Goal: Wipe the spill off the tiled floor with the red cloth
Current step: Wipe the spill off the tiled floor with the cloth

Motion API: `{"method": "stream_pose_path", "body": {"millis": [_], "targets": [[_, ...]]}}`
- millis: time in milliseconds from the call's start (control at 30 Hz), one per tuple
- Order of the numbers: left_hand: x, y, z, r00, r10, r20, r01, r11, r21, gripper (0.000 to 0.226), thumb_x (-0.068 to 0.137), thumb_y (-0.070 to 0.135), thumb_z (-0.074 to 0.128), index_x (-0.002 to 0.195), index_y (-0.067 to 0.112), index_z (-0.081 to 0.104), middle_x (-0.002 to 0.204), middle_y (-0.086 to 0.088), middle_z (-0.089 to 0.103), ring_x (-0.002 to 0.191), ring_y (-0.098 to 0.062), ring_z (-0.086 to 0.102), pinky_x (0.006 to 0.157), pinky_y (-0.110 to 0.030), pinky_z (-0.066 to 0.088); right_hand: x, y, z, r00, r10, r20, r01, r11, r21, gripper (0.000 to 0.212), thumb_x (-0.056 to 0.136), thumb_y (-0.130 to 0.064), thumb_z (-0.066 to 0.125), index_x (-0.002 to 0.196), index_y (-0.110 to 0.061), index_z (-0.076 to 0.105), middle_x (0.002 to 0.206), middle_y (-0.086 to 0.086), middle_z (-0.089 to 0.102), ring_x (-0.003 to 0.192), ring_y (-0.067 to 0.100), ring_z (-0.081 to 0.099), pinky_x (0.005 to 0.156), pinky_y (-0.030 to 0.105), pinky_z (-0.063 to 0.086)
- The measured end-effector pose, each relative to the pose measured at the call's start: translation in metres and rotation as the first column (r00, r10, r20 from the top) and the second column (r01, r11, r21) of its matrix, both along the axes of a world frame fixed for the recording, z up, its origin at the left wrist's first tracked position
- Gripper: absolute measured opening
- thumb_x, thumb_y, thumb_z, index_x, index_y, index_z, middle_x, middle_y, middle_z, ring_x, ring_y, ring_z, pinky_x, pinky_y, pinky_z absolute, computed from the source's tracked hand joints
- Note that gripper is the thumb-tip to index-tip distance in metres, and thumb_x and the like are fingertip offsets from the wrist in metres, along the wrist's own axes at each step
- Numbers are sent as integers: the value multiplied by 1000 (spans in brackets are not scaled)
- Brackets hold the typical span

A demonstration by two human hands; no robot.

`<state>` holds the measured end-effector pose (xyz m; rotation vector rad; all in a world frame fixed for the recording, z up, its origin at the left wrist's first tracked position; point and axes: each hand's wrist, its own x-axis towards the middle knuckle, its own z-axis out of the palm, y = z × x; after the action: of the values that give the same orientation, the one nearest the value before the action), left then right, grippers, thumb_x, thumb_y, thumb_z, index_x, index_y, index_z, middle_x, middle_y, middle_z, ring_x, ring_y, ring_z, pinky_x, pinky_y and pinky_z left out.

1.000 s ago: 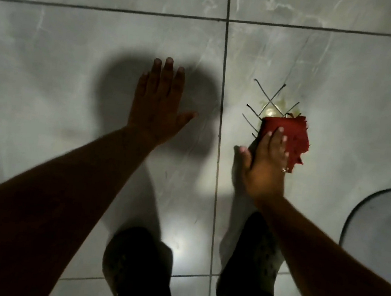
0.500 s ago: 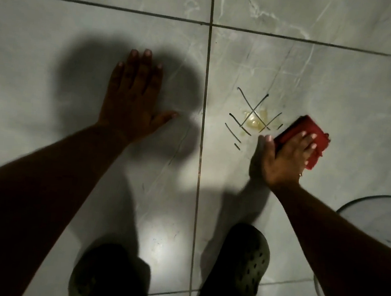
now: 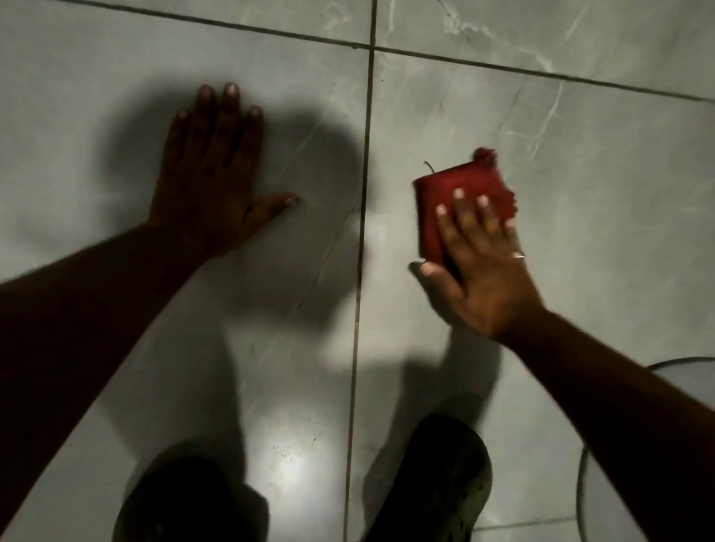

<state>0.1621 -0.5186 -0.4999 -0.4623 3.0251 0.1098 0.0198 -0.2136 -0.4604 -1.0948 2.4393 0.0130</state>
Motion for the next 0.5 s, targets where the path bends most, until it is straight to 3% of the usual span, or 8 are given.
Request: {"method": "stream_pose_path", "body": {"millis": [100,167,233,300,333,367,433,500], "targets": [[-1,-2,0,1000,-1,5,1,1000,4,94,90,72,26,156,7,9,162,-24,10,150,-42,8,122,-51,6,-29,17,-5,968,-222,-113,223,975,-5,75,91,-58,32,151,-15,20,161,17,12,147,44,2,120,54,4],[-2,-3,2,1000,6,6,-6,1000,7,94,90,73,25,156,8,9,162,-24,10,150,-41,8,121,-51,5,-36,9,-12,879,-463,-116,465,885,-12,75,94,-55,31,152,-10,13,162,19,5,147,47,-4,120,53,0],[-1,-5,4,1000,14,13,-14,1000,18,94,89,73,23,156,8,9,162,-24,9,151,-41,7,121,-50,4,-38,-23,-20,690,-720,-69,719,693,-41,76,96,-56,26,152,-8,6,162,18,-1,146,46,-9,119,52,-5],[-1,-7,6,999,19,34,-19,1000,17,94,89,73,22,156,8,8,163,-23,6,151,-40,5,122,-49,3,-36,-70,-22,496,-867,-42,866,498,-39,78,95,-60,22,152,-9,5,163,16,-2,146,46,-10,118,52,-9],[-2,-7,7,999,16,39,-16,1000,15,94,90,73,22,156,8,7,163,-23,6,151,-40,4,122,-49,2,-30,-89,-22,524,-851,-38,851,525,-34,80,95,-61,20,152,-9,5,163,17,-2,146,46,-10,117,52,-10],[-3,-8,9,999,7,41,-8,1000,15,94,90,72,22,156,7,7,163,-23,5,151,-40,4,122,-48,2,-20,-105,-22,637,-770,-27,769,638,-51,80,94,-62,18,152,-8,4,162,18,-2,146,46,-10,117,52,-11],[-5,-9,11,998,-7,64,6,1000,14,95,89,72,23,155,6,6,162,-24,4,151,-41,3,122,-49,1,10,-120,-18,891,-453,38,454,880,-141,79,93,-60,24,153,-12,5,163,17,-2,147,44,-11,116,50,-9],[-6,-11,14,996,3,86,-5,1000,20,96,89,72,23,155,6,5,162,-24,3,151,-41,2,122,-49,0,27,-110,-11,980,-180,83,192,965,-178,78,93,-58,33,153,-17,6,164,11,-1,148,41,-9,118,51,0]]}}
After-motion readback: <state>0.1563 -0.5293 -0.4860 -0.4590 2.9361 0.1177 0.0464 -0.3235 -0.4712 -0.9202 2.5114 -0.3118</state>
